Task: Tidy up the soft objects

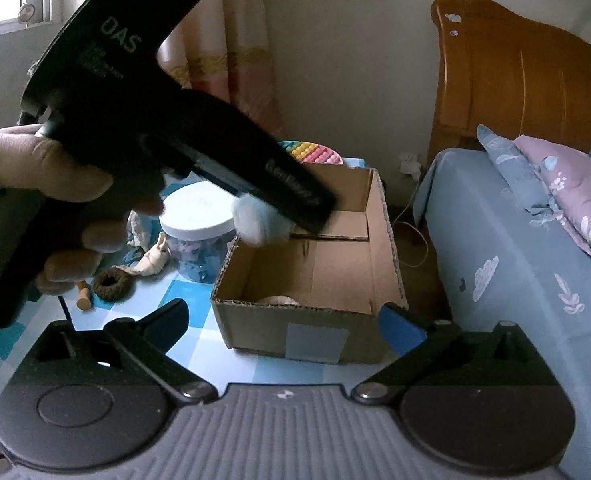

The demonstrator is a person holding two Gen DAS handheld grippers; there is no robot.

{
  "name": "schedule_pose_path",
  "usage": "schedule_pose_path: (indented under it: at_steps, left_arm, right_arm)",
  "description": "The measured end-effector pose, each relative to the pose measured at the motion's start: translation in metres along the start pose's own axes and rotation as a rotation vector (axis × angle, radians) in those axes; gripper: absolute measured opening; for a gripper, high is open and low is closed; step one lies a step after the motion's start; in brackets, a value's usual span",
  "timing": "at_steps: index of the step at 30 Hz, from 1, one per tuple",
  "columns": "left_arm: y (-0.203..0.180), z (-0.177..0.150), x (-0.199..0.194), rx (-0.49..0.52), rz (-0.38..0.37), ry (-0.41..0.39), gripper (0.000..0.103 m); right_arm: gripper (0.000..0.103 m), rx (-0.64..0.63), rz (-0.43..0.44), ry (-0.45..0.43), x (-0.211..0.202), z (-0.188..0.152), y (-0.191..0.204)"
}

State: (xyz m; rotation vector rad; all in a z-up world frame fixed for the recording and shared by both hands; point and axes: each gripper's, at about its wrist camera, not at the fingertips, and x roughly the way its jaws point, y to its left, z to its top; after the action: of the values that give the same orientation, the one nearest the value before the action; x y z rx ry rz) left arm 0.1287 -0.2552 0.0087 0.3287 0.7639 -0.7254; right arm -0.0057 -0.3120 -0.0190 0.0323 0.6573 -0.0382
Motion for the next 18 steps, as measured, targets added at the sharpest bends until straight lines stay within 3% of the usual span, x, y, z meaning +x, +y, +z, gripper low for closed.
schedule_pose_path:
  at_steps: [2,12,18]
  left_arm:
    - [-0.003,0.0,-0.005,0.025,0.024,-0.032,0.094]
    - [0.002,-0.011,-0.022,0.057,0.069,-0.037,0.097]
    - [0.014,-0.033,-0.052,0.022,0.116,-0.073,0.1]
  right_arm:
    - [0.103,-0.001,0.001,0.004,0.0,0.0,0.0]
    - [0.103,0.001,0.011,0.035,-0.003,0.002,0.006]
    - [0.103,-0.003,0.004,0.057,-0.005,0.003,0.012]
